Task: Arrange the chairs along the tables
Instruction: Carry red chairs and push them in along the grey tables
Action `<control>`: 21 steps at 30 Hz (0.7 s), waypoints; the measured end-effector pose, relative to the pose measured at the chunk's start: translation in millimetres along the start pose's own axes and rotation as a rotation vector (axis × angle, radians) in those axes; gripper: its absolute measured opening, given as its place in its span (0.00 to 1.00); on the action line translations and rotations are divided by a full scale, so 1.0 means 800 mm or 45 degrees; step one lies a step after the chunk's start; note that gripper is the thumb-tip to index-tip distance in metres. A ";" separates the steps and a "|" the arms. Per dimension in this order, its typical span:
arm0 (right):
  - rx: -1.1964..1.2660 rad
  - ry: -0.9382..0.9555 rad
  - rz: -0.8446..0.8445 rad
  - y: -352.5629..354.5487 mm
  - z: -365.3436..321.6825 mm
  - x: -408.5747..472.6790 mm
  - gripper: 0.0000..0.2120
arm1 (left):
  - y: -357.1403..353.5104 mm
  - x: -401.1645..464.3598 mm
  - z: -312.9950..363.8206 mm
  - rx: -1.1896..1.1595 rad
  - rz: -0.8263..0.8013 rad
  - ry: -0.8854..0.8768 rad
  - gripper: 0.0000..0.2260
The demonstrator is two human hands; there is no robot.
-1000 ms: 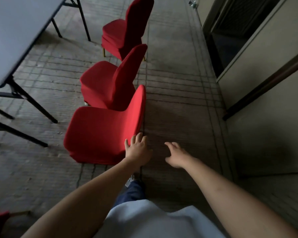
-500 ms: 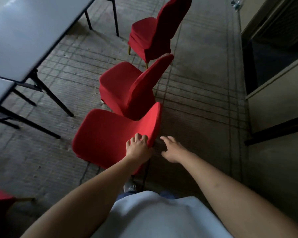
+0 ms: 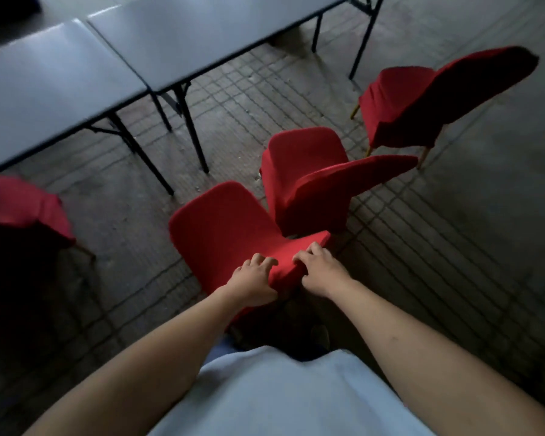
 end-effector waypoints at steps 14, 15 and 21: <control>-0.329 0.510 -0.218 0.009 0.001 0.034 0.24 | -0.041 -0.022 0.036 -0.302 0.246 0.567 0.26; -0.347 0.519 -0.231 0.010 0.000 0.038 0.23 | -0.039 -0.019 0.033 -0.287 0.245 0.570 0.25; -0.544 0.654 -0.281 0.004 -0.010 0.065 0.23 | -0.013 0.005 0.019 0.086 0.328 0.386 0.27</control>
Point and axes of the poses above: each hand's wrist, its own x-axis towards the middle knuckle, its own y-axis out of the back of the hand, z = x × y, the point moved 8 cm from there along x, towards the middle knuckle, and after that the axes turned 12 degrees about x, right-handed, at the moved point
